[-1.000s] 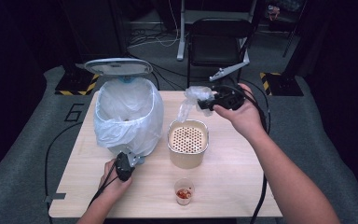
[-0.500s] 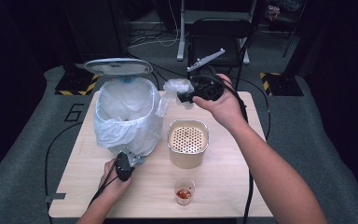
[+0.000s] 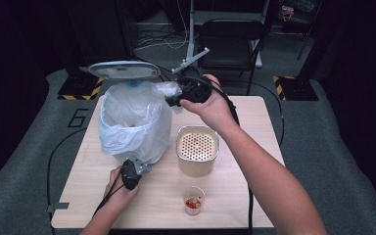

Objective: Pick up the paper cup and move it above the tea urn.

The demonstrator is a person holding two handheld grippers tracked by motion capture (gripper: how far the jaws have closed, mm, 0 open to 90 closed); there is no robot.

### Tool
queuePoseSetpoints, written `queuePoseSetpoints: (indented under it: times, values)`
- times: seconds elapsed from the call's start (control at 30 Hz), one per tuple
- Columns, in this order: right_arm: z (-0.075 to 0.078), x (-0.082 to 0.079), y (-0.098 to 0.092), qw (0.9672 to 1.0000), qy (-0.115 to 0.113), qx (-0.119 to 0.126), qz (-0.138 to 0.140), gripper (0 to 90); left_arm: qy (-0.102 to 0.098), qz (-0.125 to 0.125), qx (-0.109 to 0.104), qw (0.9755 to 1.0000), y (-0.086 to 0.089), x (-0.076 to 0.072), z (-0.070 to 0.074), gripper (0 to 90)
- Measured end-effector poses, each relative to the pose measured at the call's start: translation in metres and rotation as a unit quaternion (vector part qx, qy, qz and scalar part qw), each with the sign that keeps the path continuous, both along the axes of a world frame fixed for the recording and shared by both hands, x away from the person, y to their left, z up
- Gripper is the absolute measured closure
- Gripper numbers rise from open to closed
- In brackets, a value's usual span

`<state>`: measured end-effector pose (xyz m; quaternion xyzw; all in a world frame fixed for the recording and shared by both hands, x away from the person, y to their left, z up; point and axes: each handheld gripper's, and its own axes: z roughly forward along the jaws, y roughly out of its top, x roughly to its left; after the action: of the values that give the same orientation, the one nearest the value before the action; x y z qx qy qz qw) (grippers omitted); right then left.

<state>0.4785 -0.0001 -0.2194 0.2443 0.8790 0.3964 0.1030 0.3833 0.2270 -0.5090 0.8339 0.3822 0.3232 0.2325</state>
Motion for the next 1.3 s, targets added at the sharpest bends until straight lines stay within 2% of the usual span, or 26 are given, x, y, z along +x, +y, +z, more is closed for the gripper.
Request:
queuePoseSetpoints:
  times: [0.03,0.2,0.3,0.5,0.83,0.87,0.93,1.0,1.03,1.07,1.1,1.17,1.2,1.3]
  values:
    - [0.000,0.000,0.004,1.0000,0.005,0.000,-0.002,71.7,-0.002,0.002,0.003,1.0000,0.000,0.000,0.000,90.0]
    - [-0.008,0.005,0.023,1.0000,0.000,-0.004,0.009,71.4,0.004,0.000,0.004,1.0000,0.001,0.000,0.001,90.0]
    - [-0.011,0.005,0.035,0.9999,0.009,-0.002,0.009,71.3,0.006,-0.004,0.003,1.0000,0.001,0.000,0.001,90.0]
    - [-0.016,0.006,0.057,0.9999,0.003,0.000,0.017,71.3,0.006,-0.002,0.004,1.0000,0.001,0.000,0.001,90.0]
    - [-0.021,0.009,0.073,0.9999,-0.006,0.014,0.007,71.2,0.008,-0.005,0.002,0.9999,0.001,0.000,0.001,90.0]
    - [-0.022,0.009,0.075,0.9998,-0.008,0.015,0.007,71.2,0.000,-0.003,0.001,1.0000,0.000,0.000,0.000,90.0]
    - [-0.023,0.010,0.078,0.9998,-0.013,0.016,0.001,70.9,0.001,-0.003,0.002,1.0000,0.000,0.000,0.000,90.0]
    - [-0.025,0.011,0.083,0.9996,-0.013,0.017,-0.019,62.0,0.001,-0.003,0.003,1.0000,0.000,0.000,0.000,90.0]
    - [-0.027,0.012,0.085,0.9995,-0.017,0.016,-0.021,53.6,0.001,-0.004,0.004,1.0000,0.000,0.000,0.000,90.0]
    - [-0.027,0.012,0.085,0.9995,-0.017,0.016,-0.021,53.6,0.001,-0.004,0.004,1.0000,0.000,0.000,0.000,90.0]
    - [-0.032,0.013,0.091,0.9994,-0.016,0.015,-0.027,44.9,0.000,-0.003,0.005,1.0000,0.000,0.000,0.000,90.0]
    - [-0.035,0.013,0.094,0.9995,-0.011,0.012,-0.028,41.5,0.009,-0.005,0.003,0.9999,0.000,0.000,0.001,90.0]
    - [-0.036,0.013,0.095,0.9994,-0.013,0.017,-0.028,40.7,0.001,-0.003,0.002,1.0000,0.000,0.000,0.000,90.0]
    - [-0.037,0.011,0.095,0.9993,-0.014,0.019,-0.028,40.7,0.001,-0.003,0.001,1.0000,0.000,0.000,0.000,90.0]
